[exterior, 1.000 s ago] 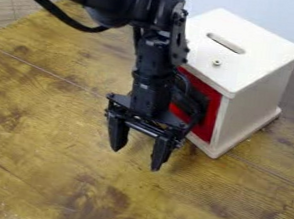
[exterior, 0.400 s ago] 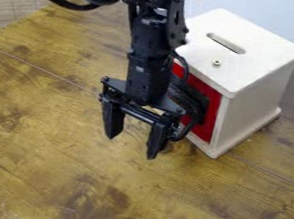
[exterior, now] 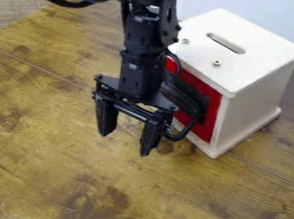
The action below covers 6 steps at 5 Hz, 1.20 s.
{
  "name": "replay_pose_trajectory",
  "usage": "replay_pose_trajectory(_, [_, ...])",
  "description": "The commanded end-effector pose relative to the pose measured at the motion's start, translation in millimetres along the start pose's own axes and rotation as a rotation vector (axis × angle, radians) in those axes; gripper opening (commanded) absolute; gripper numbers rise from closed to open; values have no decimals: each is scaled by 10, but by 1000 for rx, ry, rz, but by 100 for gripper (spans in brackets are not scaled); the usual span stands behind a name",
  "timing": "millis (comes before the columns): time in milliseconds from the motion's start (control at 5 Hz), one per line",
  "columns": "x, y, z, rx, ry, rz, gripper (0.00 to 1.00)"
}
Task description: Close the drawer
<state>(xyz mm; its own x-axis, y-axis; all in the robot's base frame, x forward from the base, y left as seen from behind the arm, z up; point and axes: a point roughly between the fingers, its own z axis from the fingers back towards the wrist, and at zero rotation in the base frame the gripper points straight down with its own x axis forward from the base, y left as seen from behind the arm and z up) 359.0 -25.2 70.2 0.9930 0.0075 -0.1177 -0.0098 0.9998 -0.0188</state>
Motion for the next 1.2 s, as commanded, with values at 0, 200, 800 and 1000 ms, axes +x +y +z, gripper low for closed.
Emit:
replay_pose_trajectory(0, [68, 67, 420, -2, -125, 14, 100])
replay_pose_trajectory(200, [87, 79, 430, -2, -130, 19, 100])
replay_pose_trajectory(800, [131, 114, 460, 0, -145, 32, 100])
replay_pose_trajectory(1000, [138, 126, 466, 1, -148, 36, 100])
